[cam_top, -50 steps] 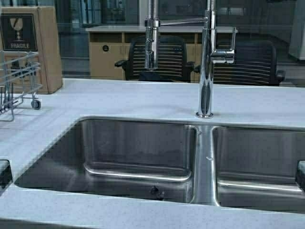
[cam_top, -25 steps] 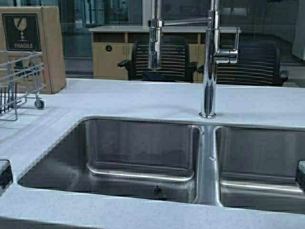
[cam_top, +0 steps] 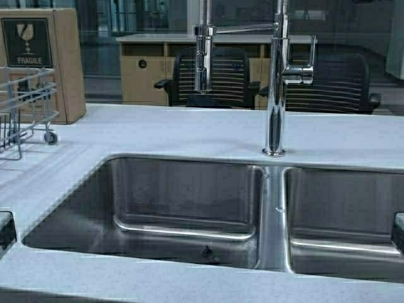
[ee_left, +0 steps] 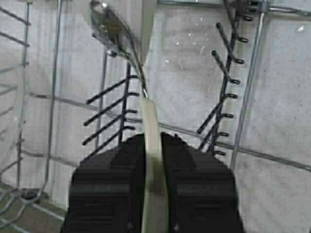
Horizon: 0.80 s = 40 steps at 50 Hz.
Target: Wash the pan
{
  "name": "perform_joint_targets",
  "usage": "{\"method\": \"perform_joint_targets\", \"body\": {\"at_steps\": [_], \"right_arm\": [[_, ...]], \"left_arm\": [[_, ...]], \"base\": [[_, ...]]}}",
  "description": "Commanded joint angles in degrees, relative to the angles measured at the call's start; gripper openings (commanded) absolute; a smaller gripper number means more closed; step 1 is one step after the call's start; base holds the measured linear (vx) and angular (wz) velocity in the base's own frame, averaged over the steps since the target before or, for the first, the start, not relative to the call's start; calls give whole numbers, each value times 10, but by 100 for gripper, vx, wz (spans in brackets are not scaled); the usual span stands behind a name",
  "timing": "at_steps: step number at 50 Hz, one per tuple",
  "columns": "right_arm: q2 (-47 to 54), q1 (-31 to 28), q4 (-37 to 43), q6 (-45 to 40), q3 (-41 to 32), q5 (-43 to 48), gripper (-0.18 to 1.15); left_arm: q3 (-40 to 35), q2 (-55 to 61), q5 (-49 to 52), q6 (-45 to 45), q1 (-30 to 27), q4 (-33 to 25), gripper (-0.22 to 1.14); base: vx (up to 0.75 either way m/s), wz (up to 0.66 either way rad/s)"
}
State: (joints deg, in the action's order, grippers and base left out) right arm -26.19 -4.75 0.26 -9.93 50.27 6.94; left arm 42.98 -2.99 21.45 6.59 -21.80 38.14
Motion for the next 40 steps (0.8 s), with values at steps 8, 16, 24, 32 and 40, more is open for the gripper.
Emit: {"method": "perform_joint_targets", "body": {"at_steps": [8,16,24,32,40], "right_arm": [[-5,-1,-2,1,-8,4,5],[1,-1,-2,2,-11,4,5],[2,-1,-2,2,-11,4,5],[2,-1,-2,2,-12,4,5],[2,-1,-2,2,-11,4,5]], "left_arm": [[-38,4,19,15,-2,0,104],[-39,-4,18,16,2,0,101],[-50,-26,19,15,18,0,101],[-66,-53,37,14,37,0,101],[-74,-78,48,14,54,1,101]], "base": [[0,0],[0,0],[0,0],[0,0],[0,0]]}}
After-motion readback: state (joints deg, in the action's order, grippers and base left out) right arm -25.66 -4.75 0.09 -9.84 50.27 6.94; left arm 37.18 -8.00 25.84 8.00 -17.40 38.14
